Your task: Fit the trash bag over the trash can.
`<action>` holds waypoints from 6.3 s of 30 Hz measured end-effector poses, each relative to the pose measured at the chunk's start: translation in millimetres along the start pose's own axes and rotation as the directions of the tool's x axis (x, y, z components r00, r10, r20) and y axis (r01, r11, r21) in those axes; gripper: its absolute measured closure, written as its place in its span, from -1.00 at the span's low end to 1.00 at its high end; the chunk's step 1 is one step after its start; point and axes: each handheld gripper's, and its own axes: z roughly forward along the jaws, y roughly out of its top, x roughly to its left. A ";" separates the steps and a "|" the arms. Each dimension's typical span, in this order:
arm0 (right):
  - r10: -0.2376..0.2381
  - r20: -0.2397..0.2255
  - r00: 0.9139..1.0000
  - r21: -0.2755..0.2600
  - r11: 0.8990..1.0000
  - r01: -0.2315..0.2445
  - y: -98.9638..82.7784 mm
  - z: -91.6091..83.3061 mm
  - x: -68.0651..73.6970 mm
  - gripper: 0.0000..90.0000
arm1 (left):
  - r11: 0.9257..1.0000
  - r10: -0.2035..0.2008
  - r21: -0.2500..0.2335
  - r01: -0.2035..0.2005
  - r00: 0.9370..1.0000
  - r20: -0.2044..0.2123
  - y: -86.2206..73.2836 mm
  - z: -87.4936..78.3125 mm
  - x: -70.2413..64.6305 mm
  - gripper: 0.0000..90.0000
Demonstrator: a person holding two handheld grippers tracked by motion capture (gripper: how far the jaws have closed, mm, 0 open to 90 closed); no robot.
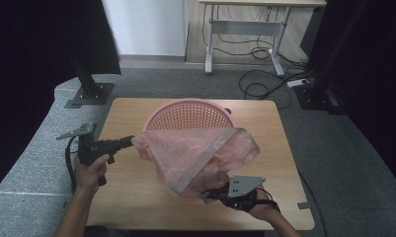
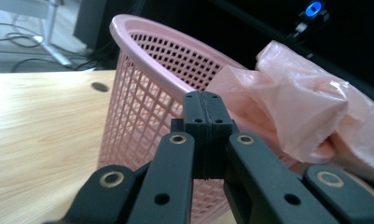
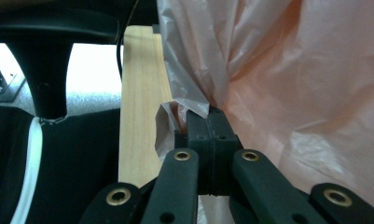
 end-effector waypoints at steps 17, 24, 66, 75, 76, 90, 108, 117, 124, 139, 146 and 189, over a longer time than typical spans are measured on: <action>0.006 0.016 1.000 0.004 1.000 -0.006 11.3 -10.4 -0.8 0.97 | 0.970 0.228 -0.048 -0.240 0.957 -0.180 29.0 3.4 -58.4 0.15; 0.014 0.034 0.999 0.003 1.000 -0.014 14.5 -19.0 -3.6 0.97 | 0.976 0.201 -0.052 -0.210 0.970 -0.140 30.5 -4.4 -54.7 -0.01; -0.002 0.169 0.986 -0.008 1.000 0.003 38.5 -61.3 -20.5 0.97 | 0.938 0.300 0.254 -0.236 0.919 -0.257 46.2 71.9 -50.5 0.99; 0.001 0.139 0.990 -0.054 0.999 0.006 37.4 -67.7 -14.2 0.60 | 0.942 0.280 0.256 -0.217 0.928 -0.244 44.0 75.0 -46.0 0.99; 0.000 0.135 0.991 -0.072 0.997 0.010 38.4 -71.2 -12.7 0.52 | 0.944 0.276 0.252 -0.214 0.930 -0.244 43.9 74.4 -45.3 0.99; 0.045 0.212 0.976 -0.216 0.976 0.002 57.4 -141.1 -22.5 0.08 | 0.949 0.261 0.241 -0.205 0.938 -0.227 44.6 73.3 -41.9 0.99; 0.105 0.314 0.944 -0.194 0.980 -0.044 72.2 -136.0 -59.7 -0.05 | 0.957 0.236 0.218 -0.191 0.950 -0.205 46.9 71.2 -34.1 0.99; 0.071 0.375 0.924 -0.079 0.996 -0.044 82.0 -102.4 -114.4 -0.05 | 0.957 0.225 0.225 -0.184 0.958 -0.176 55.9 74.1 -24.5 0.99; 0.020 0.251 0.968 -0.029 0.999 -0.013 106.0 -69.4 -117.2 0.62 | 0.956 0.221 0.230 -0.182 0.962 -0.158 72.4 81.7 -19.5 0.98; 0.047 0.267 0.962 -0.024 0.999 -0.042 95.1 -79.4 -116.1 -0.22 | 0.950 0.218 0.262 -0.170 0.962 -0.163 89.8 107.1 -11.1 0.98; 0.091 0.247 0.965 0.009 0.995 -0.096 76.4 -78.1 -127.3 -0.05 | 0.951 0.209 0.266 -0.159 0.962 -0.175 92.0 109.4 -7.8 0.98; 0.155 0.295 0.943 -0.020 0.988 -0.156 72.2 -72.8 -115.7 0.97 | 0.941 0.269 0.215 -0.260 0.963 -0.011 31.8 75.5 -85.4 -0.48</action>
